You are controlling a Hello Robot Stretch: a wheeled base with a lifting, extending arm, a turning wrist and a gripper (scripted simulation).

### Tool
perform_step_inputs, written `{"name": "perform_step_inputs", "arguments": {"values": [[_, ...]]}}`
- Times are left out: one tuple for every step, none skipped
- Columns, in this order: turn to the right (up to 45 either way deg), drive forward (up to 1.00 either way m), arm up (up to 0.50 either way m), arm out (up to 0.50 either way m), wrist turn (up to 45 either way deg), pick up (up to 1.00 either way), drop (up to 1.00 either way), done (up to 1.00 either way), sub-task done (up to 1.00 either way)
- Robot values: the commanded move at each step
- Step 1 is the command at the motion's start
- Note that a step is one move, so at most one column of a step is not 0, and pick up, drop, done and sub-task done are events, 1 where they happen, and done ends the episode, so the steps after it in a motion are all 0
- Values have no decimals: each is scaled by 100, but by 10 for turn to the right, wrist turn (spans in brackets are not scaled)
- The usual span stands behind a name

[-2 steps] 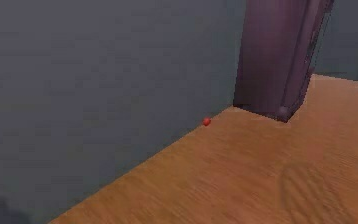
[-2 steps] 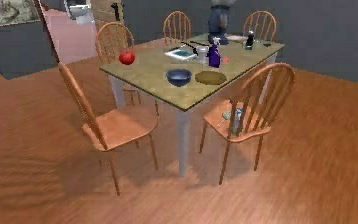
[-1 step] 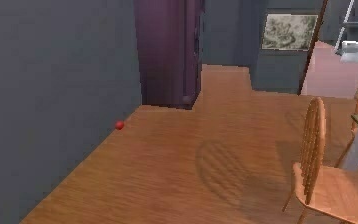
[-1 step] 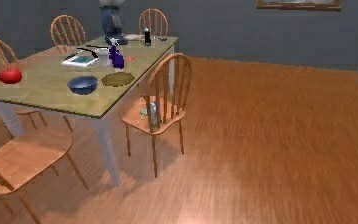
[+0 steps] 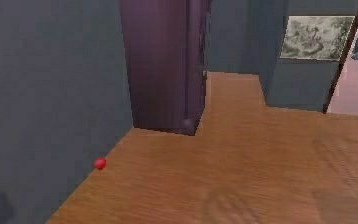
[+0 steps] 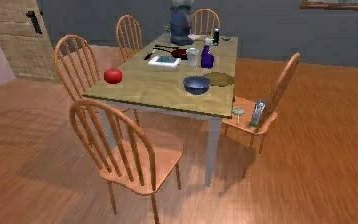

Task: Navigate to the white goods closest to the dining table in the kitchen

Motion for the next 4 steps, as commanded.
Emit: {"name": "perform_step_inputs", "arguments": {"values": [[150, 0, 0, 0, 0, 0, 0, 0, 0], [0, 85, 0, 0, 0, 0, 0, 0, 0], [180, 0, 0, 0, 0, 0, 0, 0, 0], [0, 80, 0, 0, 0, 0, 0, 0, 0]]}}
